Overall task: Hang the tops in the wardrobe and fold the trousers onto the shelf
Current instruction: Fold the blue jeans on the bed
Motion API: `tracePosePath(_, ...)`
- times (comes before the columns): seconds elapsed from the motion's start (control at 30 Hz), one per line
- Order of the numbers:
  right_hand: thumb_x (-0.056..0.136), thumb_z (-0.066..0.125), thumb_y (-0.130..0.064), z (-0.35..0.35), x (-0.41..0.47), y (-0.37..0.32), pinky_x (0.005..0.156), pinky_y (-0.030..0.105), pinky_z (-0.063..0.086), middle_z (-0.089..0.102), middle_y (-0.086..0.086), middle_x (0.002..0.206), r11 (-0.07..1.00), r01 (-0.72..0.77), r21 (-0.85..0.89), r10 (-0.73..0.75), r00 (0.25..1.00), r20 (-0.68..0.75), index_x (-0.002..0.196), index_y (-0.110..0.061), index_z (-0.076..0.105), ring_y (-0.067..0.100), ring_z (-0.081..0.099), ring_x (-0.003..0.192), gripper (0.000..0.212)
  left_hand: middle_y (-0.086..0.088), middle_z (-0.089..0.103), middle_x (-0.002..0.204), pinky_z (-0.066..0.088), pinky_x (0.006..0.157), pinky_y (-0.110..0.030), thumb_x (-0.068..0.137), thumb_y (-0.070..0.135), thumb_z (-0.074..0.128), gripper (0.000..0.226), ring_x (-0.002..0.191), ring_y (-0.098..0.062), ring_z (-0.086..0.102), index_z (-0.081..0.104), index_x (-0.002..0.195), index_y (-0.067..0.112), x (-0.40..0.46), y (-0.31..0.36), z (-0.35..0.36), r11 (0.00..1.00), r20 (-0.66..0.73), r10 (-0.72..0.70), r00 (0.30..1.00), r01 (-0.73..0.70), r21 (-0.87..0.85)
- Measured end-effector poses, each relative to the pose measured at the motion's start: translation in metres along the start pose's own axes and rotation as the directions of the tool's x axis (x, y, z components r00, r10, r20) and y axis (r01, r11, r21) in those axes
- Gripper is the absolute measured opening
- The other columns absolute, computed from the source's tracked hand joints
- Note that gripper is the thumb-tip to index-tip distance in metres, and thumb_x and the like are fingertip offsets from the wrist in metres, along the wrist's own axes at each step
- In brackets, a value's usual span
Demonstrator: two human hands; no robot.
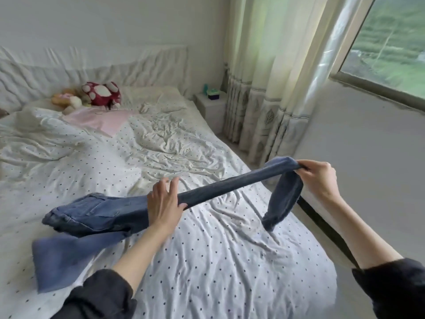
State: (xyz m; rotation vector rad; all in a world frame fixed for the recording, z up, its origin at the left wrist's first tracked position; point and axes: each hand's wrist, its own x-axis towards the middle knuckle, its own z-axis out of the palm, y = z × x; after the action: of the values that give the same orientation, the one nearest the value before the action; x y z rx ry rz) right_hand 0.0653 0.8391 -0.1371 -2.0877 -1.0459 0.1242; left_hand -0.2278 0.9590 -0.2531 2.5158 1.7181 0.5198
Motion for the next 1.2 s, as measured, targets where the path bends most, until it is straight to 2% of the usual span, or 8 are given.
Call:
tracePosePath(0.07,0.081,0.057,-0.005,-0.011,0.006,0.021,0.079,0.04,0.052,0.072,0.015,0.089,0.998,-0.06,0.005,0.06,0.998,-0.008,0.093,-0.011,0.075,0.03,0.065,0.089,0.023,-0.004,0.034,0.142,0.032,0.102,-0.04,0.084,0.039,0.066,0.069,0.13,-0.025,0.033,0.032,0.142,0.025,0.016,0.02,0.014,0.995,0.28,0.07,0.957,-0.085,0.042)
tracePosePath(0.17,0.081,0.056,-0.011,-0.005,0.007,0.053,0.076,0.039,0.054,0.072,0.013,0.087,0.986,-0.144,-0.079,0.147,0.989,0.028,0.086,-0.011,0.073,0.032,0.064,0.086,0.018,0.002,0.049,0.135,0.037,0.096,-0.033,0.09,0.038,0.057,0.048,0.126,-0.02,0.045,0.045,0.135,0.028,0.01,0.052,0.042,0.977,0.662,0.199,0.722,-0.197,-0.078)
tracePosePath(0.27,0.083,0.053,-0.014,0.007,0.009,0.085,0.083,0.037,0.05,0.07,0.01,0.093,0.936,-0.258,-0.238,0.296,0.945,0.14,0.084,-0.019,0.07,0.033,0.06,0.092,0.018,0.004,0.049,0.135,0.044,0.093,-0.029,0.091,0.037,0.053,0.043,0.118,-0.016,0.051,0.049,0.133,0.029,-0.013,0.066,0.072,0.97,0.817,0.24,0.524,-0.107,-0.216)
tracePosePath(0.4,0.083,0.05,-0.013,0.037,0.007,0.11,0.099,0.042,0.043,0.064,0.008,0.118,0.876,-0.279,-0.393,0.429,0.823,0.372,0.112,-0.019,0.066,0.029,0.055,0.11,0.033,0.004,0.055,0.13,0.041,0.097,-0.029,0.091,0.031,0.05,0.037,0.121,-0.017,0.05,0.054,0.126,0.021,-0.018,0.041,0.083,0.971,0.789,0.223,0.573,-0.063,-0.229)
tracePosePath(0.77,0.094,0.053,-0.025,0.234,-0.02,0.017,0.096,0.028,0.04,0.061,0.007,0.126,0.945,0.131,-0.3,0.173,0.577,0.798,0.131,-0.014,0.053,0.024,0.053,0.12,0.038,-0.004,0.045,0.136,0.027,0.107,-0.029,0.091,0.021,0.056,0.043,0.131,-0.024,0.035,0.048,0.133,0.016,-0.024,-0.148,0.078,0.955,0.571,-0.19,0.798,0.286,-0.082)
tracePosePath(0.93,0.095,0.051,-0.031,0.333,-0.038,-0.045,0.1,0.027,0.037,0.054,0.003,0.135,0.925,0.295,-0.24,0.081,0.465,0.881,0.136,-0.018,0.049,0.022,0.05,0.125,0.042,-0.019,0.018,0.153,0.025,0.111,-0.044,0.088,0.02,0.062,0.07,0.141,-0.034,0.016,0.025,0.147,0.014,-0.029,-0.228,0.072,0.83,0.374,-0.52,0.768,0.558,0.005)
tracePosePath(1.03,0.096,0.049,-0.031,0.401,-0.056,-0.08,0.101,0.031,0.039,0.055,0.005,0.135,0.919,0.35,-0.183,0.04,0.379,0.924,0.135,-0.018,0.049,0.024,0.05,0.124,0.041,-0.023,0.011,0.154,0.023,0.111,-0.047,0.086,0.023,0.066,0.079,0.141,-0.038,0.014,0.02,0.149,0.011,-0.024,-0.286,0.075,0.724,0.363,-0.63,0.687,0.688,-0.046)
tracePosePath(1.2,0.097,0.045,-0.035,0.477,-0.065,-0.111,0.106,0.043,0.036,0.044,0.006,0.143,0.884,0.444,-0.145,0.006,0.299,0.954,0.142,-0.02,0.036,0.026,0.043,0.13,0.049,-0.014,0.043,0.142,0.033,0.105,-0.043,0.082,0.03,0.07,0.065,0.134,-0.031,0.033,0.043,0.135,0.005,-0.012,-0.34,0.096,0.771,0.415,-0.536,0.735,0.626,-0.112)
